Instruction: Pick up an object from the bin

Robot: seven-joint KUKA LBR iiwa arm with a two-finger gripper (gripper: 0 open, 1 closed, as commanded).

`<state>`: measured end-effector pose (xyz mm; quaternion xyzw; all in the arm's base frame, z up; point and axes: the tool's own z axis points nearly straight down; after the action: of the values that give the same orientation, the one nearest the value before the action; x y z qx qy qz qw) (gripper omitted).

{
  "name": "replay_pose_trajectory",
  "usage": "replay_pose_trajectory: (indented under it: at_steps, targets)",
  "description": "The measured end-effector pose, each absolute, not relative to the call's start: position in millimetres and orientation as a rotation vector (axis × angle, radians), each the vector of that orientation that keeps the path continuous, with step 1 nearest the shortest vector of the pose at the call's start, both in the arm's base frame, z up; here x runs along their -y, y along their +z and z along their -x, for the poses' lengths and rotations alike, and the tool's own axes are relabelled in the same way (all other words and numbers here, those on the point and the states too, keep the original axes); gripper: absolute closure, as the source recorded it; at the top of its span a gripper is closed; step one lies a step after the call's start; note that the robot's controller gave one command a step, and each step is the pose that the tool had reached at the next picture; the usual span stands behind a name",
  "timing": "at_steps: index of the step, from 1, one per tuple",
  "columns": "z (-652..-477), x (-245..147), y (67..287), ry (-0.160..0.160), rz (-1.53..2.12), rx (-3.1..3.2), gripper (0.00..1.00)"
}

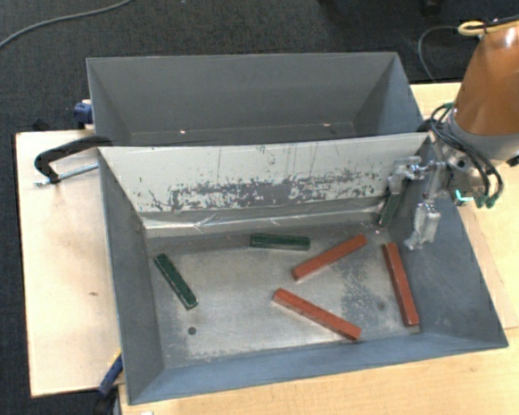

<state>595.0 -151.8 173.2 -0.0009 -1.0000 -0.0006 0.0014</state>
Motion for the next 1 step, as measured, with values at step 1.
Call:
replay_pose_trajectory:
  at_steps: [1]
  targets:
    - [-600.3,137.8,70.8,-0.007,0.778,3.045,0.00]
